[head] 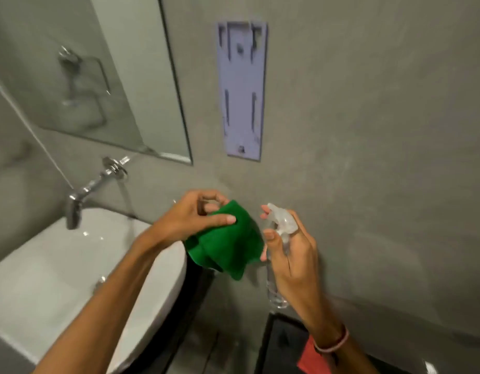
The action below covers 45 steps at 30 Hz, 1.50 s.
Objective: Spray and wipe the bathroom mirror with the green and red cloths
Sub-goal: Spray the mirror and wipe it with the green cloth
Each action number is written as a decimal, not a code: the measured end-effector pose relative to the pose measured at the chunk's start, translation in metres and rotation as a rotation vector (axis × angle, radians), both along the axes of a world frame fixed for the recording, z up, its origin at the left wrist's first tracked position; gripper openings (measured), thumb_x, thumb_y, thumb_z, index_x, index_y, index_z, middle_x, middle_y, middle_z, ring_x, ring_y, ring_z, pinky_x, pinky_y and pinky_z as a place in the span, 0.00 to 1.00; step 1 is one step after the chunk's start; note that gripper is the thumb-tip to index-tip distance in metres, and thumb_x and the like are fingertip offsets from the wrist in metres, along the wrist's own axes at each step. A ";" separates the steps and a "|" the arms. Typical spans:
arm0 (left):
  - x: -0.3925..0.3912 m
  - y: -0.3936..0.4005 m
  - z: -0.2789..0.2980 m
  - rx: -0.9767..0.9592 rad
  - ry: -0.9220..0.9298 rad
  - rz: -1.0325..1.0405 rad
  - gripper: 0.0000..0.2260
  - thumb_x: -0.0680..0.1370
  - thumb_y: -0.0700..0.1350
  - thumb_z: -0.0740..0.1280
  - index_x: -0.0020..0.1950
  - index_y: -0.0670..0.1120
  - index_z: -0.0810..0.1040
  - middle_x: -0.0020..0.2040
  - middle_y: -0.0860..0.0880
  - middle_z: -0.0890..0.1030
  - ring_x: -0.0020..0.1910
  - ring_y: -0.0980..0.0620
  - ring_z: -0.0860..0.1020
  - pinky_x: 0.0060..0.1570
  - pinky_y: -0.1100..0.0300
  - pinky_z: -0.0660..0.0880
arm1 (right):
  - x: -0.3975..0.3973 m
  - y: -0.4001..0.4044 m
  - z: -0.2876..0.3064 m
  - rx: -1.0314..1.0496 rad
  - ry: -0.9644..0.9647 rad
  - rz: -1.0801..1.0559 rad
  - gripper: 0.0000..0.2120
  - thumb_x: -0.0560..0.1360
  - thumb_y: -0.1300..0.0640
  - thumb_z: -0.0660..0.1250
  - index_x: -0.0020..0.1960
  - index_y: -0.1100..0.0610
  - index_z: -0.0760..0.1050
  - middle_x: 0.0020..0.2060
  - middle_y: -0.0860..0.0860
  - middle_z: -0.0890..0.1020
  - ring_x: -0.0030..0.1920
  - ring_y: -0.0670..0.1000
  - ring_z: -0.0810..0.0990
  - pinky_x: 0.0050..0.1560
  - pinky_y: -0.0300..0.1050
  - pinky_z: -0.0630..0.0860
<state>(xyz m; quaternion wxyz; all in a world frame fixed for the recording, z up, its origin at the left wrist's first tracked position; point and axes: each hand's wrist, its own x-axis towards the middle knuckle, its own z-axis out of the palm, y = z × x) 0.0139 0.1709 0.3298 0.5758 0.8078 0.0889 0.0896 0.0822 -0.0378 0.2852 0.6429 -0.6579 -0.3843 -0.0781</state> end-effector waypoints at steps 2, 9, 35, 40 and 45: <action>-0.003 0.017 0.065 0.052 -0.041 -0.037 0.15 0.70 0.41 0.75 0.51 0.32 0.80 0.48 0.24 0.82 0.45 0.42 0.79 0.48 0.51 0.78 | -0.008 0.011 0.034 0.038 -0.064 0.011 0.17 0.80 0.35 0.60 0.65 0.38 0.77 0.51 0.53 0.84 0.33 0.41 0.81 0.36 0.28 0.76; -0.013 0.043 0.226 0.268 -0.218 -0.112 0.07 0.75 0.41 0.75 0.51 0.39 0.85 0.45 0.41 0.89 0.40 0.51 0.86 0.42 0.61 0.83 | -0.021 0.055 0.135 0.139 -0.341 -0.105 0.21 0.81 0.34 0.57 0.58 0.48 0.79 0.37 0.46 0.80 0.31 0.43 0.80 0.32 0.29 0.74; -0.007 -0.002 0.069 0.076 -0.184 -0.086 0.07 0.71 0.45 0.76 0.47 0.45 0.85 0.36 0.55 0.88 0.36 0.61 0.85 0.38 0.71 0.80 | -0.032 -0.075 -0.138 -0.121 0.424 -0.508 0.30 0.77 0.27 0.55 0.54 0.49 0.81 0.35 0.41 0.78 0.36 0.44 0.76 0.40 0.44 0.78; -0.021 -0.005 -0.010 0.008 -0.035 -0.027 0.09 0.70 0.43 0.77 0.47 0.41 0.86 0.39 0.38 0.87 0.39 0.54 0.83 0.40 0.67 0.80 | -0.020 -0.086 -0.191 -0.180 0.595 -0.439 0.17 0.82 0.39 0.60 0.57 0.50 0.80 0.43 0.44 0.85 0.43 0.44 0.84 0.47 0.40 0.82; -0.033 -0.006 -0.042 -0.046 0.042 0.027 0.08 0.71 0.43 0.76 0.47 0.42 0.86 0.45 0.34 0.86 0.42 0.49 0.86 0.43 0.65 0.81 | -0.003 -0.079 -0.229 -0.266 0.656 -0.324 0.16 0.81 0.40 0.62 0.62 0.47 0.77 0.49 0.43 0.85 0.51 0.42 0.85 0.54 0.42 0.83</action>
